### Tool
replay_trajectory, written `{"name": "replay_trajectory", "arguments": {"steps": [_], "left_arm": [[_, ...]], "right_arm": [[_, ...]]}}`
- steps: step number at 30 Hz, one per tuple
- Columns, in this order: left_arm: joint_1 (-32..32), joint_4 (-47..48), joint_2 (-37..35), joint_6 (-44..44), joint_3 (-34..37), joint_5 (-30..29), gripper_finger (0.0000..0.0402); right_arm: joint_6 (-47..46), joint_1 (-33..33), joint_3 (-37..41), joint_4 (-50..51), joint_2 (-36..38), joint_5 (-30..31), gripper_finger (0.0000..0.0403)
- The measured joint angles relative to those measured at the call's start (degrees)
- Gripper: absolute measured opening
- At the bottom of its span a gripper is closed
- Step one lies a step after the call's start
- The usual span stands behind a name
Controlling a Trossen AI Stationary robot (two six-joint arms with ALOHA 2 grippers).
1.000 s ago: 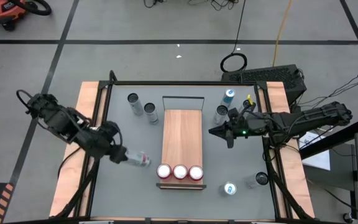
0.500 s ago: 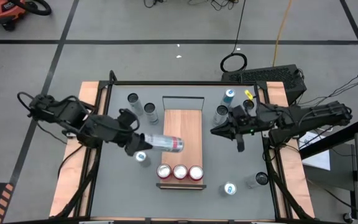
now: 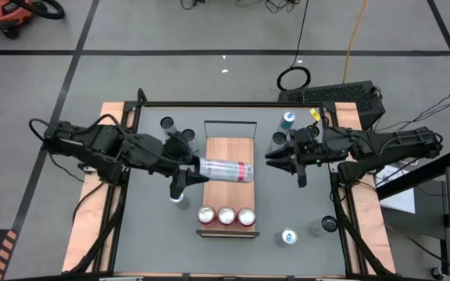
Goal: Sort soda cans
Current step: Put the bottom left white pink soda can on the shelf
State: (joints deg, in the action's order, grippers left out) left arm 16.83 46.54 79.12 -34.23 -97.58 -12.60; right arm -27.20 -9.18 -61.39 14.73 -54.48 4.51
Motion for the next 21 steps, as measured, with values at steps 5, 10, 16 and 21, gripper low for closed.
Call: {"name": "replay_trajectory", "arguments": {"steps": [5, 10, 16, 21], "left_arm": [[-0.3, -0.3, 0.9, 13.1, 0.0, 0.0, 0.0240], [-1.2, -0.5, 1.8, 14.7, 0.0, -1.1, 0.0240], [-4.9, -0.6, 2.1, -1.1, 0.1, -2.7, 0.0255], [-8.7, -0.7, 2.1, -17.3, 0.1, -2.2, 0.0259]], "right_arm": [[-4.5, 0.1, 0.0, -0.9, 0.0, 0.1, 0.0143], [-2.5, -0.4, 0.0, -5.9, -0.8, 1.6, 0.0198], [6.7, -0.3, -0.4, -11.8, -4.0, 6.2, 0.0262], [12.6, -0.3, -6.1, -8.9, -8.4, 9.6, 0.0303]]}}
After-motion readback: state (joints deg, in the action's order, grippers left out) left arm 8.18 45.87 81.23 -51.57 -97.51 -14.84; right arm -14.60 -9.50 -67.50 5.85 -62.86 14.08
